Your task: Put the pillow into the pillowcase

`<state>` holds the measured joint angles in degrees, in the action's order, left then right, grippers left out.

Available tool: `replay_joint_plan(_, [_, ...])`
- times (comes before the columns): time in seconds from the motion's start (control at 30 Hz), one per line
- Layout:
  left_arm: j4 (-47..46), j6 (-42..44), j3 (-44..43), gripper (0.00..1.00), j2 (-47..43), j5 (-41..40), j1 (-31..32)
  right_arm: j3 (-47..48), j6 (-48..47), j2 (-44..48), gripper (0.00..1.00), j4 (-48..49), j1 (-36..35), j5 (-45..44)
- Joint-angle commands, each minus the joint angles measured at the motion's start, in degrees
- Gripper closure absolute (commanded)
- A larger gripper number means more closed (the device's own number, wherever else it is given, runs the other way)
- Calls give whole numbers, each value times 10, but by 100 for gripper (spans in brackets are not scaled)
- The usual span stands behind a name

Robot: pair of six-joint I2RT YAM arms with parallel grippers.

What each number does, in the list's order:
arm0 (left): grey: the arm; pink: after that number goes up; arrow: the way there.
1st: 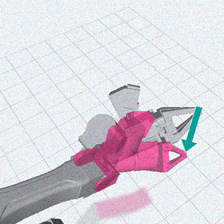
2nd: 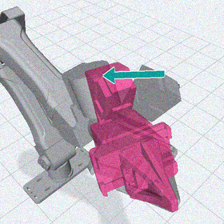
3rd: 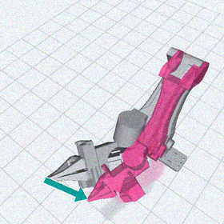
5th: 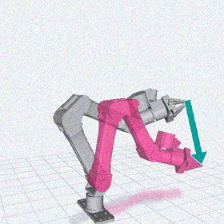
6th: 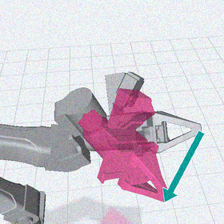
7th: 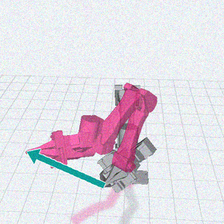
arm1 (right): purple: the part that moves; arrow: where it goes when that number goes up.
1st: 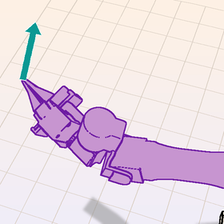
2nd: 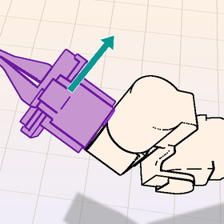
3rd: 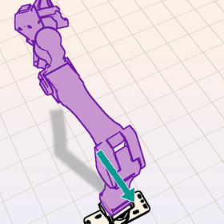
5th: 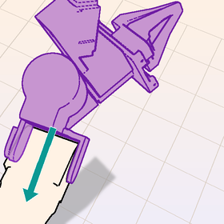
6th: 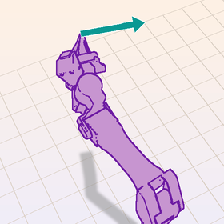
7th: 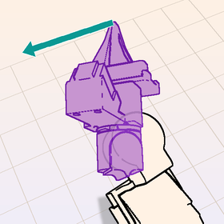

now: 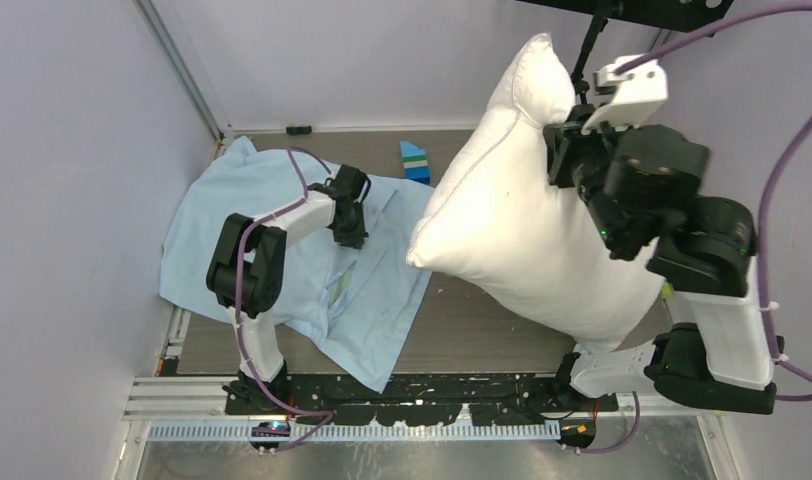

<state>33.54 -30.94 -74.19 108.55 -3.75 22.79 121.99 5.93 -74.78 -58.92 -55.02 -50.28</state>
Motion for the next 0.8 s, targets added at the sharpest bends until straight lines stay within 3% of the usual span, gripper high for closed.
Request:
replay_joint_plan(0.0, [-15,5,-30,92,-12,4,-1,73,-15,-82,100,49,-64,-33])
replay_joint_plan(0.2, [-6,4,-44,95,-22,13,-2,48,23,-147,100,119,-47,23])
replay_joint_plan(0.47, [13,-6,-55,97,-55,35,-22,-224,198,-91,100,282,119,402])
replay_joint_plan(0.57, [16,-6,-52,90,-64,32,-34,-297,236,-80,100,339,151,485])
replay_joint_plan(0.77, [-1,-4,-43,72,-49,72,-42,-363,271,-60,100,392,188,555])
